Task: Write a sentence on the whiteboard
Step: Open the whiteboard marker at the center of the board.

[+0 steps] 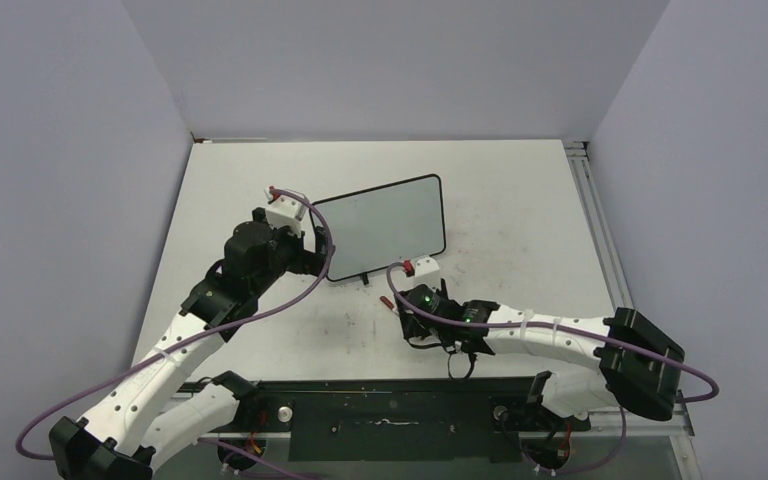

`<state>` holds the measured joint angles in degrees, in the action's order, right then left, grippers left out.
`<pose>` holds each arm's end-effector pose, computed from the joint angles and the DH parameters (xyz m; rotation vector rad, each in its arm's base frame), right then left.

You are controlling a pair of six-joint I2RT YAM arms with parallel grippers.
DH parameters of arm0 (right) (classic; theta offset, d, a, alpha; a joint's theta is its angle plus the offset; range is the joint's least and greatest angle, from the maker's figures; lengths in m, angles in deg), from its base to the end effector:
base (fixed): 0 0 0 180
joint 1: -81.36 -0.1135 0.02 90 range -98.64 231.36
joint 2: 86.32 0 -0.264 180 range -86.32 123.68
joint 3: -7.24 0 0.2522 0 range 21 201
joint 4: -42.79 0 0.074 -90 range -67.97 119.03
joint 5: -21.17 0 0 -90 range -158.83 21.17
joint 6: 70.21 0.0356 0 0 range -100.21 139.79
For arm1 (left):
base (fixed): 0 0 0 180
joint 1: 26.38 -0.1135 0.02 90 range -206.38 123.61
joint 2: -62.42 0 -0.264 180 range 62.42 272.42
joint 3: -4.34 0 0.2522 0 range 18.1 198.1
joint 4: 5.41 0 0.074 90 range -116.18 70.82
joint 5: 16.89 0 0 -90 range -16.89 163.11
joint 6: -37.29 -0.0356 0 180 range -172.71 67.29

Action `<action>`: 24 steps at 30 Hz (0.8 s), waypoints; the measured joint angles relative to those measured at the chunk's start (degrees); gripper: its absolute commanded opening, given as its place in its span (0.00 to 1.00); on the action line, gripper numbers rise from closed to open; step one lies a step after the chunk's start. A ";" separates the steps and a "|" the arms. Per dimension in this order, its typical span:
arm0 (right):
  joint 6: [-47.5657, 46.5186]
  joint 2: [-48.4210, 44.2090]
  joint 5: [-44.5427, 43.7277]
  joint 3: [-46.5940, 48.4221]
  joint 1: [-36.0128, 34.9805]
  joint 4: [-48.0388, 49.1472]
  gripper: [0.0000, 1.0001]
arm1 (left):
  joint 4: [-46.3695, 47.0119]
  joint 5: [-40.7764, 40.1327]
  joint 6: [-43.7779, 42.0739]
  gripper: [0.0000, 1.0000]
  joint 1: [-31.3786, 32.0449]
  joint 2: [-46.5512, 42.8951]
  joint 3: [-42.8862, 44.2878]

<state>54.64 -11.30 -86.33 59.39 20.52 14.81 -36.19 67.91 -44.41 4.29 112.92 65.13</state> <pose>0.1323 0.2151 0.1868 -0.4181 2.4050 0.3908 0.1760 -0.1006 0.3239 0.3169 1.9183 -0.3666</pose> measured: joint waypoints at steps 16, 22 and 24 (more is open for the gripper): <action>1.99 6.60 -0.68 -0.39 -2.27 0.92 0.27 | -0.04 0.04 -0.44 0.96 0.00 1.07 0.00; 2.32 8.61 -0.87 -0.46 -2.32 1.20 0.30 | -0.35 0.07 -0.61 0.96 0.00 1.64 0.00; 2.40 8.61 -1.16 -0.50 -2.32 1.27 0.29 | -0.39 0.09 -0.63 0.96 0.00 1.70 0.00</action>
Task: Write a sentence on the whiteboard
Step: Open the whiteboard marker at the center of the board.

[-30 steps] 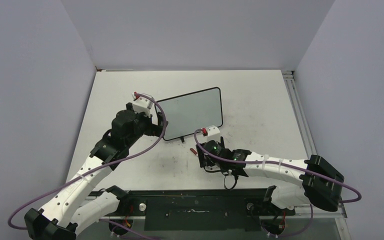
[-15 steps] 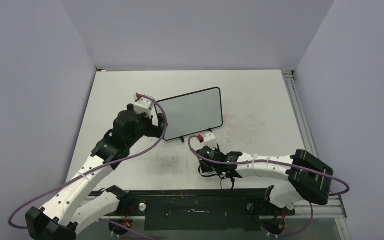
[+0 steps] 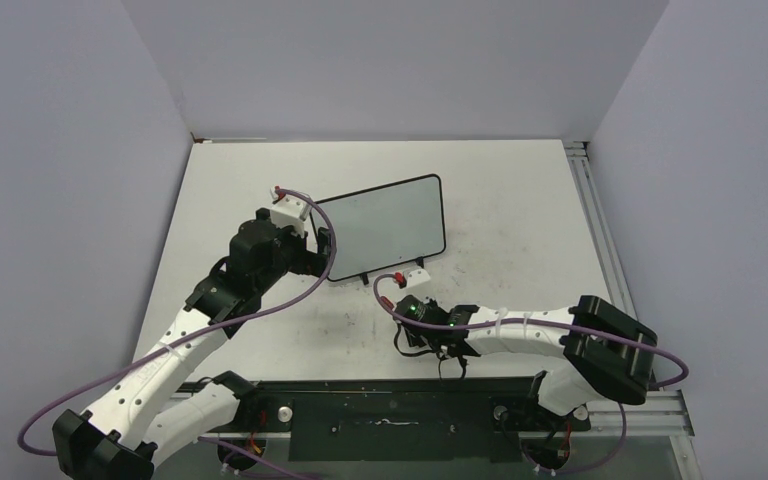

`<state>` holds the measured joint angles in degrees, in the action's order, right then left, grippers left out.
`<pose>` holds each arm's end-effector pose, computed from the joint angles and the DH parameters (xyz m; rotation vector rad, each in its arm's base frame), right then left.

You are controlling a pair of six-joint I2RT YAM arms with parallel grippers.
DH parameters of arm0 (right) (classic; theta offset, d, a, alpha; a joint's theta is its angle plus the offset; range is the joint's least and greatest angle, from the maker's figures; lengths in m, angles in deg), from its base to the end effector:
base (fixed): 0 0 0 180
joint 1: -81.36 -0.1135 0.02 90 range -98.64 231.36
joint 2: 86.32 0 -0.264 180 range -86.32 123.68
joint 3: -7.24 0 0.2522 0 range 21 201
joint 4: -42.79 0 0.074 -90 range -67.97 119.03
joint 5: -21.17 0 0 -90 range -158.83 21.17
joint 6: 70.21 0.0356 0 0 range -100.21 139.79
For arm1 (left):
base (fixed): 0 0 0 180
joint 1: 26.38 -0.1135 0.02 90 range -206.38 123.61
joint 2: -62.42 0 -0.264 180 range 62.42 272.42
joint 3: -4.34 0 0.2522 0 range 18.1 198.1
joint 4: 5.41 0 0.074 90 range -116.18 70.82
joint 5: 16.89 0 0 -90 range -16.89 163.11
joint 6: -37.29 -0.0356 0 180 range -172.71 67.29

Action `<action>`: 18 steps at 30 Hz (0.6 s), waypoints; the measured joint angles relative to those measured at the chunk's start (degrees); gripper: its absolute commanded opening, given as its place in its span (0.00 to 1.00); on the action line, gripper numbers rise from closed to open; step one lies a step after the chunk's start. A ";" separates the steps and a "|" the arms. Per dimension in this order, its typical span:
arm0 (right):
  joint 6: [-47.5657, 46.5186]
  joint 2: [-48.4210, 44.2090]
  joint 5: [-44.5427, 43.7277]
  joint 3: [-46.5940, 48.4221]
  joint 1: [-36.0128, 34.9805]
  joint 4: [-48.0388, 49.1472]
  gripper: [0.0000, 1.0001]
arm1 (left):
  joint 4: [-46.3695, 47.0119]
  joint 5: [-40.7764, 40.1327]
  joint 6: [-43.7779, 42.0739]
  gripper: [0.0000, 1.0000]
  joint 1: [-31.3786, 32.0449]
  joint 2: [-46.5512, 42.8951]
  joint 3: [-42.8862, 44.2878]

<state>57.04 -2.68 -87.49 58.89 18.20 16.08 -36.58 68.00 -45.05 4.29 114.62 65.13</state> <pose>0.1278 0.2274 0.1502 -0.4545 2.4961 0.2790 0.1811 -0.1037 0.3177 0.3370 1.9509 -0.3500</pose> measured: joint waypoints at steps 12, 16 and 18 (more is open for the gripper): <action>0.85 0.50 0.09 -0.92 -0.33 3.56 0.09 | 0.02 1.40 -0.46 0.96 0.00 0.00 0.00; 1.44 -0.83 0.52 -2.60 -0.31 5.29 0.05 | 0.09 2.64 -0.83 0.96 0.04 -0.09 -0.04; 1.51 -1.38 0.74 -2.78 -0.31 5.14 0.05 | 0.42 3.93 -1.09 0.96 0.22 -0.42 -0.33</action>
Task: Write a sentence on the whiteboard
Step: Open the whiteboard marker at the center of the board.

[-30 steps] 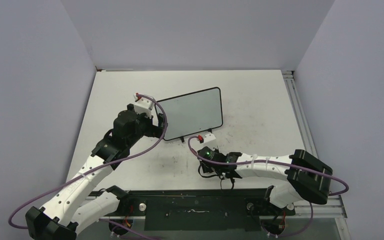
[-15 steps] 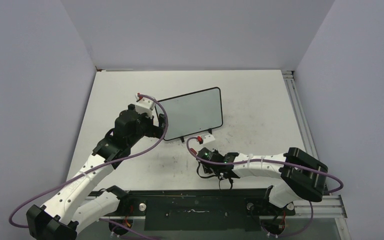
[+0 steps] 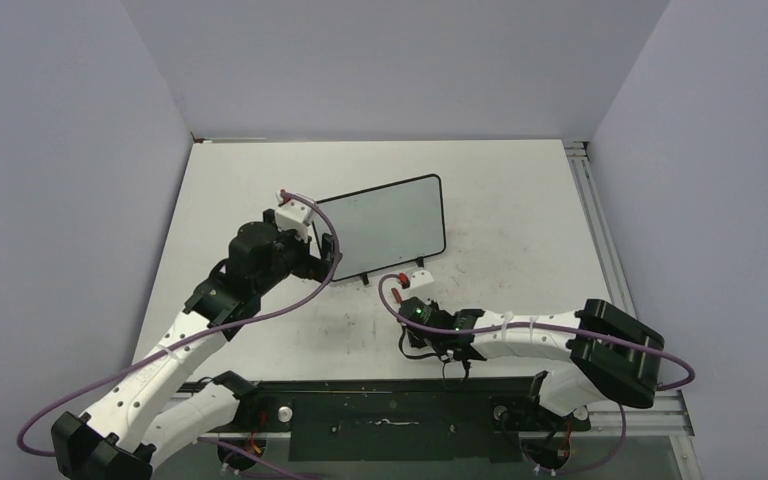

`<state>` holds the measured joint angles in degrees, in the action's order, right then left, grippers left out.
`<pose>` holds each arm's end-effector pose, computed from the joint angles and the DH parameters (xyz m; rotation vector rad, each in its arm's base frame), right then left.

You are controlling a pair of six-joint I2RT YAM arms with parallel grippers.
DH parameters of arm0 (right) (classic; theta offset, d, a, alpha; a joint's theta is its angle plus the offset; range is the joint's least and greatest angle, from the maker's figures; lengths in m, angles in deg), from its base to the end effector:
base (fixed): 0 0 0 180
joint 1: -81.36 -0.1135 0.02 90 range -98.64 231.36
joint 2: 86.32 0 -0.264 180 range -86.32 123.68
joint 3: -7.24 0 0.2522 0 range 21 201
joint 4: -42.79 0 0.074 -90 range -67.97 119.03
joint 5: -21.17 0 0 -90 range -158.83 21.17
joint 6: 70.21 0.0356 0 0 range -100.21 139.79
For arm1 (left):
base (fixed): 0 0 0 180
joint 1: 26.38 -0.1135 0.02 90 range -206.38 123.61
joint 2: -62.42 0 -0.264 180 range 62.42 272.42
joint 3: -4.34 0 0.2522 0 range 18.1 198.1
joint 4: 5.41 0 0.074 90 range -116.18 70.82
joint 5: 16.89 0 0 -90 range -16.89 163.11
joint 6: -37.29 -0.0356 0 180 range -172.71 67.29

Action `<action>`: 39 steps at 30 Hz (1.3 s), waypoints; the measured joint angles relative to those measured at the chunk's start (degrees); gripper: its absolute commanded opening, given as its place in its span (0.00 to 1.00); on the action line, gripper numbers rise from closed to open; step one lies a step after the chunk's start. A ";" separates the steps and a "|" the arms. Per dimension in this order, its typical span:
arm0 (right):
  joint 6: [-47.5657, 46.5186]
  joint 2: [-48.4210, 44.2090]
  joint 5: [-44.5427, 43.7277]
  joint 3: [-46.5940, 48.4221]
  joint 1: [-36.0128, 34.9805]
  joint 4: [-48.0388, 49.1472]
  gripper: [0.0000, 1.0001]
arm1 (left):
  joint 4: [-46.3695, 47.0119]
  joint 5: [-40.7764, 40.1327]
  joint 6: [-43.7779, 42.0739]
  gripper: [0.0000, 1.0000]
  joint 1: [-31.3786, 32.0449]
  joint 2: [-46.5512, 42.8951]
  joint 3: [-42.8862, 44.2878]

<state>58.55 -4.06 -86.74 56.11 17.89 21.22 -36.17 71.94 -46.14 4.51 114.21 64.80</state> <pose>0.1246 0.2250 0.1480 -0.4131 2.4665 0.3667 0.1785 -0.1059 0.3177 0.4035 1.9371 -0.4087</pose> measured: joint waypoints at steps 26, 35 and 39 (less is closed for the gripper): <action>-8.90 -23.02 48.63 7.76 22.93 -22.64 0.05 | 2.91 9.16 -18.97 0.96 27.50 -8.74 -9.38; -10.43 -21.99 61.79 7.78 21.03 -29.68 0.05 | -2.01 -0.39 -22.27 1.00 42.82 -2.97 -9.38; -10.47 -20.11 65.20 8.33 16.41 -30.80 0.05 | -3.02 -2.75 -22.73 0.87 45.94 -2.27 -9.38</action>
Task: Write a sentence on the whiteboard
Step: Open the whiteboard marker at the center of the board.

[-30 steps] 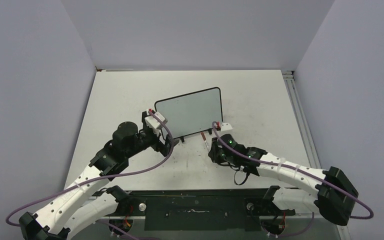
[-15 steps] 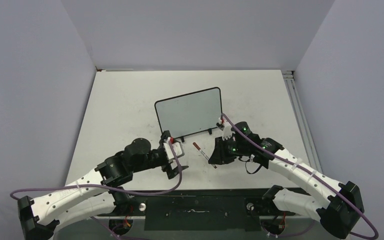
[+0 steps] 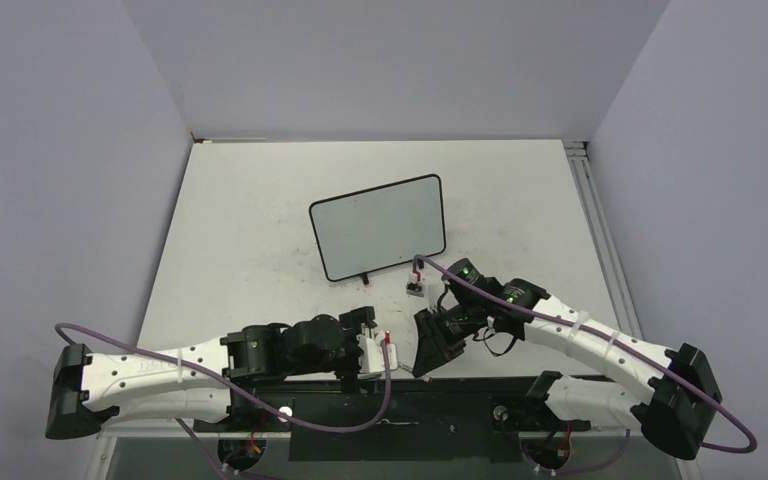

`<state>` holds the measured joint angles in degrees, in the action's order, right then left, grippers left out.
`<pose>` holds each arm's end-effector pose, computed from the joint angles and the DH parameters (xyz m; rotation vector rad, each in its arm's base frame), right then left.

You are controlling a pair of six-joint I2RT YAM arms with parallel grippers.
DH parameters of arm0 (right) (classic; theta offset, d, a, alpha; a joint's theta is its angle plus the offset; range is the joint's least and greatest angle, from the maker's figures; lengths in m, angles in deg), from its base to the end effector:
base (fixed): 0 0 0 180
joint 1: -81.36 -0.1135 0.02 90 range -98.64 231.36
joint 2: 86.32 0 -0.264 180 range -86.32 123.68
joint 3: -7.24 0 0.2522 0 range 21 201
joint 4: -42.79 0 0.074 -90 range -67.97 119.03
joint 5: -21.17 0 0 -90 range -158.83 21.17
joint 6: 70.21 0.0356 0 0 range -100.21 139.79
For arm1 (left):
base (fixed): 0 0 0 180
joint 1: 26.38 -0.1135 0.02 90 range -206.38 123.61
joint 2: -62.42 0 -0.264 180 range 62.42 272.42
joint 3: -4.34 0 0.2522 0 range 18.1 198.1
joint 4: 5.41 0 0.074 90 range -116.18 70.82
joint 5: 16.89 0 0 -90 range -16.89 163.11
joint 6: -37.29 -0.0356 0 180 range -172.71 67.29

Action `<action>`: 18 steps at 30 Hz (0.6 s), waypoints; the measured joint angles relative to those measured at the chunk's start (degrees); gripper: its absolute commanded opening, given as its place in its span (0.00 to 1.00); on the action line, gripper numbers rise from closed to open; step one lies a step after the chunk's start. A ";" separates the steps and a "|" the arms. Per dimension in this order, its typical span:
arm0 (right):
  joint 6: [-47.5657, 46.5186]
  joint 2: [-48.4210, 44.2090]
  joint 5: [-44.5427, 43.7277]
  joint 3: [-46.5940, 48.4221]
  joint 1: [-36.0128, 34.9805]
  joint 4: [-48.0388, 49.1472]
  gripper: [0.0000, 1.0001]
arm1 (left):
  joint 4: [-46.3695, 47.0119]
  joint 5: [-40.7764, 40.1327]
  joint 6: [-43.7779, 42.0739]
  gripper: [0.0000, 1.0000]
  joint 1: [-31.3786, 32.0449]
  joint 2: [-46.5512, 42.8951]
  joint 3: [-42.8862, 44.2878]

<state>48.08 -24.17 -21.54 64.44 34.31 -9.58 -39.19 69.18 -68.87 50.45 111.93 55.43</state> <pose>0.1178 0.1649 0.2426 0.7843 -2.6152 -1.4237 0.0464 -0.1877 0.2629 1.5535 1.5314 -0.5435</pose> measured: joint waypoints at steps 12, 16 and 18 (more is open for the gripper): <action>-0.83 1.84 3.13 5.95 -4.66 -2.97 0.05 | -2.01 -0.15 -0.11 0.61 4.52 2.32 0.00; -1.84 2.71 3.17 6.21 -4.66 -4.35 0.05 | -2.08 -0.48 0.46 0.56 4.87 2.32 0.00; -2.40 3.50 3.17 6.78 -4.66 -5.51 0.05 | -2.10 -0.98 0.61 0.51 4.90 2.32 -0.02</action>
<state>45.68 -20.67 -18.37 71.22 29.65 -15.09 -41.28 68.20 -68.26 55.35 114.25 55.40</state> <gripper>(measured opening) 0.152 0.567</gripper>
